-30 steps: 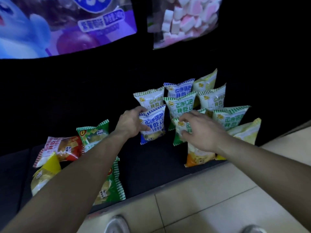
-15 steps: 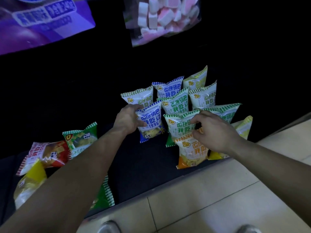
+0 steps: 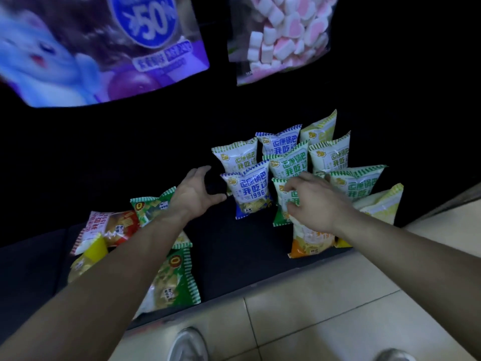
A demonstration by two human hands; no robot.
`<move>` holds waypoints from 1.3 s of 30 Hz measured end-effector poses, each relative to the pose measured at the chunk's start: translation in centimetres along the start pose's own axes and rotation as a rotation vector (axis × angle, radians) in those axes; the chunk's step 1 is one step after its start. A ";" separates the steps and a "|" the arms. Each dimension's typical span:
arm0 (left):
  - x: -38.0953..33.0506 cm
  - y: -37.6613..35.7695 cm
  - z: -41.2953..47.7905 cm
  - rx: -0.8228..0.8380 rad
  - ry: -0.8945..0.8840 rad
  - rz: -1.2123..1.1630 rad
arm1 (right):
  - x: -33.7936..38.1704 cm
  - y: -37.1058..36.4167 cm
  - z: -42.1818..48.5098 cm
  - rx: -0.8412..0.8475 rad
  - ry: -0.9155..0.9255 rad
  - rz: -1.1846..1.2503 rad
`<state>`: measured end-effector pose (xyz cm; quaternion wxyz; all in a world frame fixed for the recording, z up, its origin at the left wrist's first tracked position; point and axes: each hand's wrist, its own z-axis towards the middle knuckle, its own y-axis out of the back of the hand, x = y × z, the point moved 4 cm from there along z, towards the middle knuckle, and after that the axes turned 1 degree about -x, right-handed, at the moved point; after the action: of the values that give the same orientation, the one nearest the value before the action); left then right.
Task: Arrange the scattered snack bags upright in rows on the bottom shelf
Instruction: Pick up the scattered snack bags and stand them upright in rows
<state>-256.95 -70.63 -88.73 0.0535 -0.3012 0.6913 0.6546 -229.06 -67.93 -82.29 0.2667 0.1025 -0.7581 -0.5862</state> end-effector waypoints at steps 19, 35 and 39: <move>20.8 1.3 -20.0 0.117 0.404 0.214 | 19.8 -21.1 -1.2 0.416 0.060 0.121; 20.1 -2.3 -19.9 -0.058 0.512 -0.440 | 18.6 -24.8 -0.3 0.354 -0.164 0.572; 19.7 -2.6 -19.7 -0.066 0.536 -0.633 | 17.8 -24.3 -0.6 0.348 -0.195 0.633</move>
<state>-265.36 -95.78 -97.55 0.0607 -0.6603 0.5326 0.5260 -247.44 -83.80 -100.04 0.3397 -0.1497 -0.8624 -0.3441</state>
